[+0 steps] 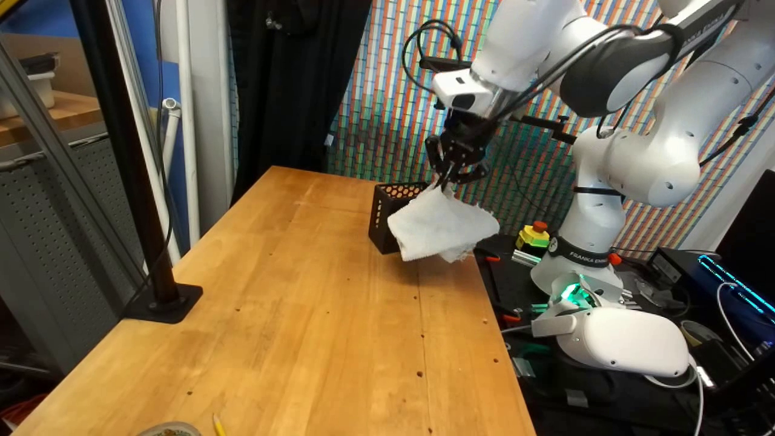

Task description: Pick up the white towel from from the table and put it in the small black basket.

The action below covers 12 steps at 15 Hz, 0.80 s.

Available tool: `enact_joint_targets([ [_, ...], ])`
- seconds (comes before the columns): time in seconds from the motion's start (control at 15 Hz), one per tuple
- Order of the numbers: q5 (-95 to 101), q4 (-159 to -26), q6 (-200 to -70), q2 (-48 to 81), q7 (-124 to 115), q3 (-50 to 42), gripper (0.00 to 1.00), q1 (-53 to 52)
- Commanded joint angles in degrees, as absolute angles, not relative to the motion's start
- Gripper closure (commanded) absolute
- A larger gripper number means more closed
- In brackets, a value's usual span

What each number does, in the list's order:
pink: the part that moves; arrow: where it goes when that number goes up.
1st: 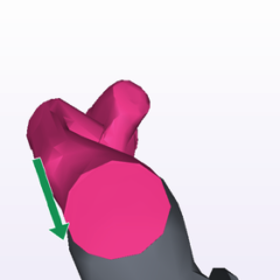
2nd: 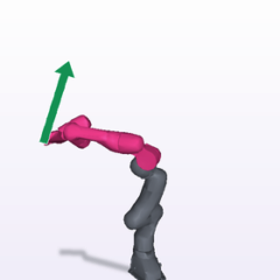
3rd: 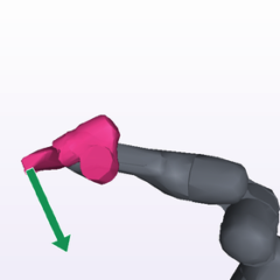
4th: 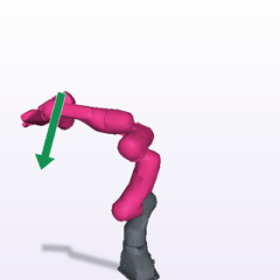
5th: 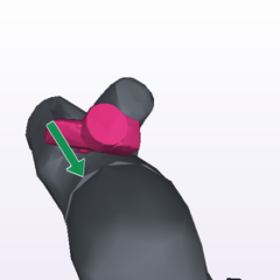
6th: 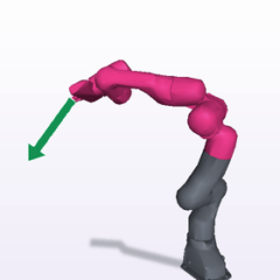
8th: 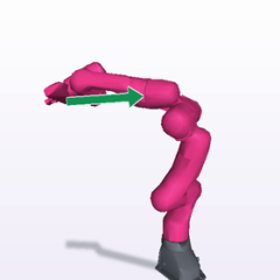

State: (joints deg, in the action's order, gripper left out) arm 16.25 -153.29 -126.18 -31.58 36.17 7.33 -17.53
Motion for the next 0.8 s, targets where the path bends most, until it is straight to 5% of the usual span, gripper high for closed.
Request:
enact_joint_targets([
  [0.0,15.2,-150.98,-120.77,-42.3,37.5,3.69,0.95,-16.96],
  [0.73,19.95,-155.04,-123.6,-56.09,37.12,2.62,0.95,-16.36],
])
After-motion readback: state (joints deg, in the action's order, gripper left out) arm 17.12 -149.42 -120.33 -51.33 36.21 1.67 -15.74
